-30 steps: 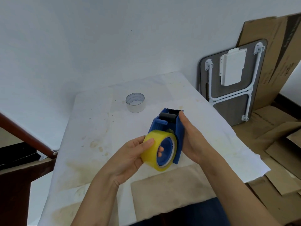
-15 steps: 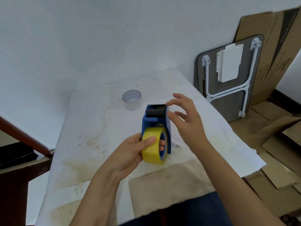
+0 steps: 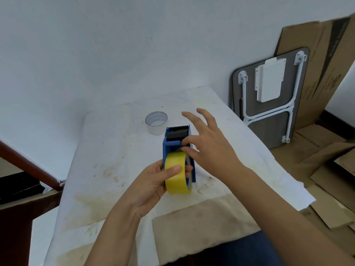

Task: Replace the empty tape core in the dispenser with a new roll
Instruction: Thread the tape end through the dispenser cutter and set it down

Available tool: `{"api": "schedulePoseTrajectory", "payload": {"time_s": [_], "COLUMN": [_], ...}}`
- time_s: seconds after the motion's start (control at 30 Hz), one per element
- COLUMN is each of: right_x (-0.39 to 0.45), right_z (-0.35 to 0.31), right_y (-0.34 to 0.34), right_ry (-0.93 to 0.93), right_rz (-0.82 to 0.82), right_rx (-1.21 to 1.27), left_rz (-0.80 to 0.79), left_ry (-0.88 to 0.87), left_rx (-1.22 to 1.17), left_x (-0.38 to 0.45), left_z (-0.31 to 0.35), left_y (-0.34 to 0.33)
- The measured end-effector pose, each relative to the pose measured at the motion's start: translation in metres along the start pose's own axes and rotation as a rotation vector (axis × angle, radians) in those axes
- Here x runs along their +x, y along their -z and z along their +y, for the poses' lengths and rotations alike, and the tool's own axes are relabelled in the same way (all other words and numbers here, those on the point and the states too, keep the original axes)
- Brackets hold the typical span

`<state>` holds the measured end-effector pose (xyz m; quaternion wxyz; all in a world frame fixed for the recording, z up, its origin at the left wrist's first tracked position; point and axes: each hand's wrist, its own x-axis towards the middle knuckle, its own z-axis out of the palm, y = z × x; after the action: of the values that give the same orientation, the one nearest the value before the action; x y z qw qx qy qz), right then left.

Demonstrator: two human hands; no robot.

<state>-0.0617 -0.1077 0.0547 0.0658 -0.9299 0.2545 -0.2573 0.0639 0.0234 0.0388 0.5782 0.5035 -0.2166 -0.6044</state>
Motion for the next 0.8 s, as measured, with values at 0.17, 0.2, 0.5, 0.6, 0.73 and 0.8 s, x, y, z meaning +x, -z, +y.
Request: {"api": "schedulePoseTrajectory", "payload": {"time_s": [0.17, 0.2, 0.5, 0.6, 0.73, 0.8], "right_x": [0.0047, 0.005, 0.001, -0.0003, -0.0026, -0.0037], "right_z": [0.0003, 0.0013, 0.005, 0.0061, 0.0071, 0.0078], "right_y": [0.0028, 0.0025, 0.0, 0.0031, 0.0024, 0.003], "right_ry": [-0.017, -0.015, -0.026, -0.022, -0.019, -0.022], "right_rz": [-0.052, -0.055, 0.016, 0.05, 0.083, 0.098], "right_rx": [0.035, 0.044, 0.18, 0.181, 0.202, 0.204], "left_rz": [-0.003, -0.004, -0.048, -0.067, -0.095, -0.11], "left_ry": [0.012, 0.012, 0.005, 0.006, 0.008, 0.008], "left_rx": [0.01, 0.006, 0.026, 0.032, 0.032, 0.02], "left_x": [0.0008, 0.0008, -0.0025, -0.0022, -0.0009, -0.0017], "left_z": [0.0001, 0.0, 0.0026, 0.002, 0.0029, 0.004], "left_y": [-0.0008, -0.0014, 0.0001, 0.0008, 0.0004, -0.0005]}}
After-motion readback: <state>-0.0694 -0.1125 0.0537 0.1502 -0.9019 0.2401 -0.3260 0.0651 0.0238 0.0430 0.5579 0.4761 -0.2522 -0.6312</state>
